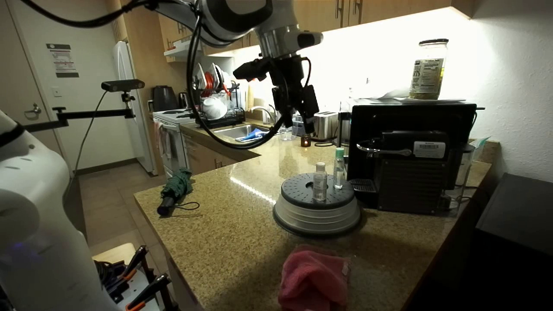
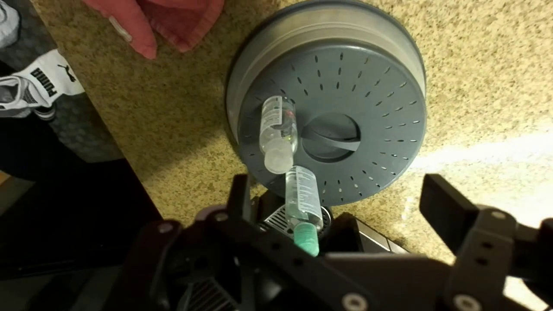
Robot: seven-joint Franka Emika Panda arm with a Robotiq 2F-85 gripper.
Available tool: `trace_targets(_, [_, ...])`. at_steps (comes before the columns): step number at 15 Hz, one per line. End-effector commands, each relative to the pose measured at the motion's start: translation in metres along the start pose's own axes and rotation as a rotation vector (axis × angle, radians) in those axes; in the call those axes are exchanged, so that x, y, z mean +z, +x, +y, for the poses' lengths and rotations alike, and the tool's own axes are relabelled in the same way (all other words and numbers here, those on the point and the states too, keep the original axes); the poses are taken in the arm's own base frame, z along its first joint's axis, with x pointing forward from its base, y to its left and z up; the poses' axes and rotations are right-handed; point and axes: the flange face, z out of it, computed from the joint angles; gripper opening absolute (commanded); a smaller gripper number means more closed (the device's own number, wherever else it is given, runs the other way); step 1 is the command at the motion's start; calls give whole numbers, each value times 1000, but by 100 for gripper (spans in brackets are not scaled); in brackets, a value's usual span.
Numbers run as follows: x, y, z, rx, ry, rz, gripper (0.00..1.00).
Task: Pick up the bottle and put it on the counter
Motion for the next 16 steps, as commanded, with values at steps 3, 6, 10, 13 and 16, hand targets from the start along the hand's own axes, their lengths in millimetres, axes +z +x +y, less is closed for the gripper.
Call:
trace_targets(3, [6,2,11,91,-34,-59,100])
trace_targets(6, [14,8,8,101,-25,-85,100])
trace_targets(10, [23,25,0,99,-12,-110,100])
trace_targets(13, [27,36,-6,93,-16,-121,100])
trace_targets(16, [26,46,1,111,-29,-116,100])
